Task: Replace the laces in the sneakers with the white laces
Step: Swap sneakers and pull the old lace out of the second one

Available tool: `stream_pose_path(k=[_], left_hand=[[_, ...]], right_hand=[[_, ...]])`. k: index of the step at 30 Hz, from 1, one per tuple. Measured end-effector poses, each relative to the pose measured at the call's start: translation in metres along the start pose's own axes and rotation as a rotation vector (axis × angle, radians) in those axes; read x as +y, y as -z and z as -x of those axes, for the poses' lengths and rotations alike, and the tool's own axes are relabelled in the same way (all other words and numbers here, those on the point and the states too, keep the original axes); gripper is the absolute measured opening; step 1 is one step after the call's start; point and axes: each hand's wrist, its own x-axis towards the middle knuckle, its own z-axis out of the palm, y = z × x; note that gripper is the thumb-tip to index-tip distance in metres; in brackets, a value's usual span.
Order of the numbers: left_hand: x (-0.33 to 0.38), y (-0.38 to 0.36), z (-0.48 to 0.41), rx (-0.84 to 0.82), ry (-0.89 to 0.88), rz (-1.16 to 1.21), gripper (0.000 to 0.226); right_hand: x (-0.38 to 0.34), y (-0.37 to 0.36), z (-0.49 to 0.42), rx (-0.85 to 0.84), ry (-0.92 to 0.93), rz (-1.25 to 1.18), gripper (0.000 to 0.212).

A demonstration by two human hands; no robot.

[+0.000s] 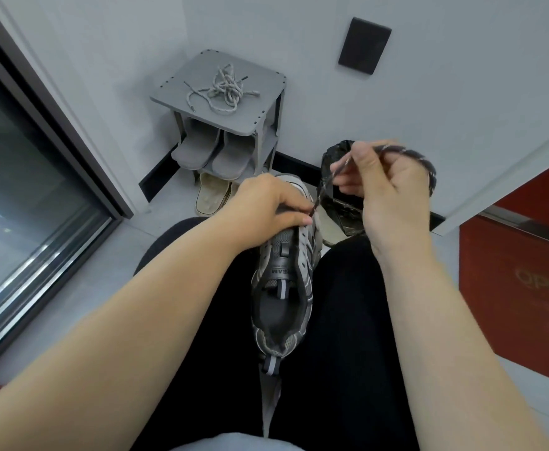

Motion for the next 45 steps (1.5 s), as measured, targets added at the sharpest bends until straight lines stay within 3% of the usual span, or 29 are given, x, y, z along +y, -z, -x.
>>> stream_pose_path(k=[4,7,9,10,12,14,16,17,21,25,28,31,34,37,40,43,45], left_hand=[[0.004,-0.007,-0.004,0.034,0.014,0.001,0.011],[0.007,-0.005,-0.001,0.128,0.136,0.175,0.009],[0.008,-0.003,0.002,0.207,0.186,0.309,0.014],[0.009,-0.002,0.003,0.237,0.197,0.350,0.018],[0.011,0.002,0.003,0.282,0.213,0.396,0.027],[0.016,0.007,0.001,0.323,0.223,0.420,0.025],[0.023,0.015,-0.002,0.358,0.205,0.460,0.016],[0.027,0.019,-0.004,0.371,0.183,0.479,0.014],[0.035,0.025,-0.011,0.418,0.124,0.477,0.013],[0.034,0.016,-0.014,0.404,0.118,0.544,0.014],[0.030,0.014,-0.017,0.348,0.108,0.570,0.016],[0.015,0.016,-0.012,0.180,0.192,0.469,0.033],[0.002,0.012,-0.004,-0.037,0.237,0.315,0.021],[0.004,0.004,-0.007,-0.096,0.205,0.163,0.007],[0.006,0.000,-0.010,-0.033,0.230,0.162,0.005],[0.005,-0.001,-0.007,0.048,0.249,0.275,0.009],[0.005,-0.001,-0.006,0.045,0.237,0.301,0.008]], right_hand=[[-0.017,-0.002,-0.004,-0.116,-0.136,0.017,0.025],[-0.030,0.017,-0.004,-0.450,-0.341,0.415,0.031],[-0.041,0.027,0.000,-0.617,-0.357,0.471,0.033],[-0.046,0.029,0.001,-0.587,-0.302,0.360,0.034],[-0.048,0.027,-0.001,-0.342,-0.134,0.031,0.027],[-0.037,0.019,-0.006,-0.215,0.036,0.070,0.009],[-0.014,0.009,-0.006,-0.362,0.099,0.419,0.043],[-0.004,0.004,-0.004,-0.451,0.080,0.514,0.048],[0.019,-0.002,0.003,-0.507,-0.108,0.529,0.010],[0.022,-0.001,0.001,-0.539,-0.182,0.439,0.009],[0.027,-0.003,-0.002,-0.419,-0.156,0.461,0.011],[0.022,0.000,-0.006,-0.122,-0.127,0.328,0.017],[-0.003,0.009,-0.017,0.169,-0.125,0.014,0.015],[-0.028,0.017,-0.027,0.228,-0.020,-0.173,0.010],[-0.024,0.016,-0.030,0.129,-0.054,-0.016,0.012],[0.001,0.010,-0.020,-0.203,-0.196,0.235,0.004],[0.014,0.007,-0.009,-0.411,-0.239,0.211,0.014]])
